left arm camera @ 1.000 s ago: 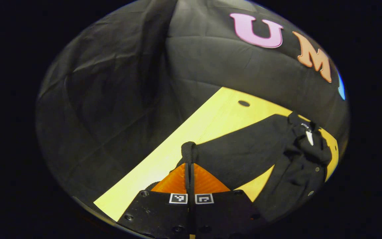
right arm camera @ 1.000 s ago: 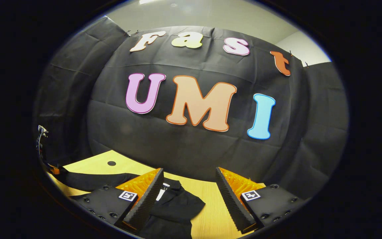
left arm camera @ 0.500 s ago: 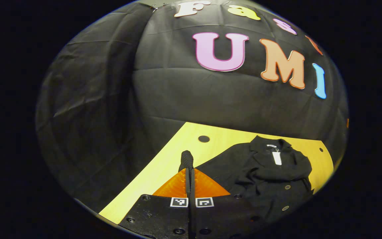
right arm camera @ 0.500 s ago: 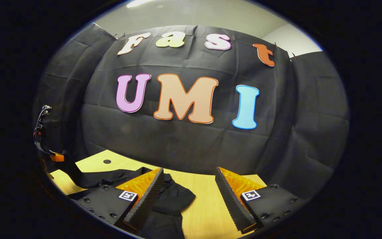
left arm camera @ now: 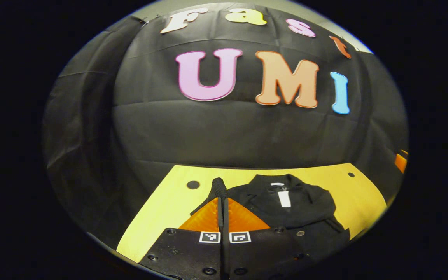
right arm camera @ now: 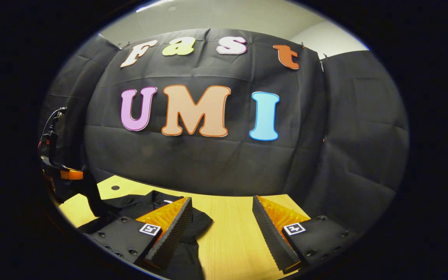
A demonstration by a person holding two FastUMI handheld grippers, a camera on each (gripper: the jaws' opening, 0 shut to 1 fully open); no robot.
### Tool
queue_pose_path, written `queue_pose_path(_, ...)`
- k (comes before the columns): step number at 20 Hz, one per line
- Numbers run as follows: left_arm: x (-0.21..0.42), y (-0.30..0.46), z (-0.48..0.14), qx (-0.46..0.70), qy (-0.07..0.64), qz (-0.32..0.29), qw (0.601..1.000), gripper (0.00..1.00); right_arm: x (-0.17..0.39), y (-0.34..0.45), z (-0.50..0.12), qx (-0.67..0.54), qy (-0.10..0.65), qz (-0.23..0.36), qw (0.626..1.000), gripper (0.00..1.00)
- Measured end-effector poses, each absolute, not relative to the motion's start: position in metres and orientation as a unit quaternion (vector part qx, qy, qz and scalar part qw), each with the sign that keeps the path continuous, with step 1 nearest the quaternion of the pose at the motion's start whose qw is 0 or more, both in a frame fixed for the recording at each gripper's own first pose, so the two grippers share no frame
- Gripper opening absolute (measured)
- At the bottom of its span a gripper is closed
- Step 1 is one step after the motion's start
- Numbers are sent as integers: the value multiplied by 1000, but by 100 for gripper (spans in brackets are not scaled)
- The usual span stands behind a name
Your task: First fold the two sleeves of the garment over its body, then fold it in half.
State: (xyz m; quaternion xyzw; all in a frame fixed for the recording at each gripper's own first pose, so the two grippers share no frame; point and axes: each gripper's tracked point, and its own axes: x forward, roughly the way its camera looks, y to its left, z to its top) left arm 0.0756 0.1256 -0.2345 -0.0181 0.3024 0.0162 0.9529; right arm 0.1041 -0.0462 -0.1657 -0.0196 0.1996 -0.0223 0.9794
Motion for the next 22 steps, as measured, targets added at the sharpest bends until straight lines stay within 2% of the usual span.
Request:
queue_pose_path(5, 100, 55, -233, -28, 296, -38, 954, 0, 89, -76, -171, -24, 208, -42, 977, 100)
queue_pose_path(15, 107, -65, -259, -19, 336, -138, 932, 0, 66, -126, -184, -14, 229, -80, 970, 98)
queue_pose_path(22, 115, -112, -254, 11, 331, -158, 930, 0, 58, -134, -192, -8, 241, -82, 967, 98)
